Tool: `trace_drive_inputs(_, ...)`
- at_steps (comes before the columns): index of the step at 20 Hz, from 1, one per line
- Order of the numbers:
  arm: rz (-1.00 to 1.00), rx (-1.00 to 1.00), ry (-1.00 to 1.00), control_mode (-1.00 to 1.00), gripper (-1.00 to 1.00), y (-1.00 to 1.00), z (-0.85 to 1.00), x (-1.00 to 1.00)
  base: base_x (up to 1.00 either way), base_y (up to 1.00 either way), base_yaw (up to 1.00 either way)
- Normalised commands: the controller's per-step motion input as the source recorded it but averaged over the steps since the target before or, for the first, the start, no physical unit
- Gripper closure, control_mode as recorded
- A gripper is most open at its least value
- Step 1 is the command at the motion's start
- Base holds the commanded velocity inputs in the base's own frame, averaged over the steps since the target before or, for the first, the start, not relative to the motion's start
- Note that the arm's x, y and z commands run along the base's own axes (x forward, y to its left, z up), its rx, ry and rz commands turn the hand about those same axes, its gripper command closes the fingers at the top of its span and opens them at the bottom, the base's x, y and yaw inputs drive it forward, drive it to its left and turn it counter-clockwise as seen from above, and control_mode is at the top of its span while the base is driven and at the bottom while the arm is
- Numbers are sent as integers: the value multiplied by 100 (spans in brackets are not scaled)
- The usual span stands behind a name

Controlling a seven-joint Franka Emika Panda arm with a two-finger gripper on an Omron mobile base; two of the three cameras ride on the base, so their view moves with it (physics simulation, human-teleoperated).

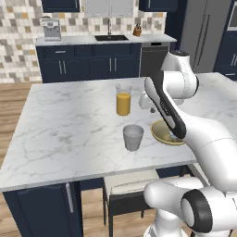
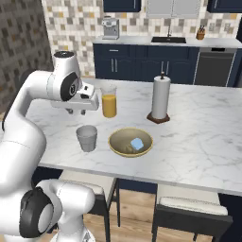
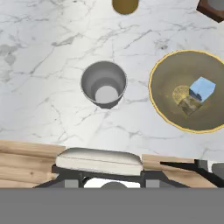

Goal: There are two ice cubes in the ice bowl. Place both ice cubes in the glass cup.

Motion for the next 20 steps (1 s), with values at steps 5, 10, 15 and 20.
trace_drive_inputs(5,-12,0,0,-100,-100,-22,-4,-22,0,0,0)
trace_drive_inputs(10,-44,0,0,-100,-100,-77,-25,-21,0,0,0)
trace_drive_inputs(15,-40,0,0,-100,-100,-77,-26,-2,0,0,0)
trace_drive_inputs(20,-4,0,0,-100,-100,-55,-23,17,0,0,0)
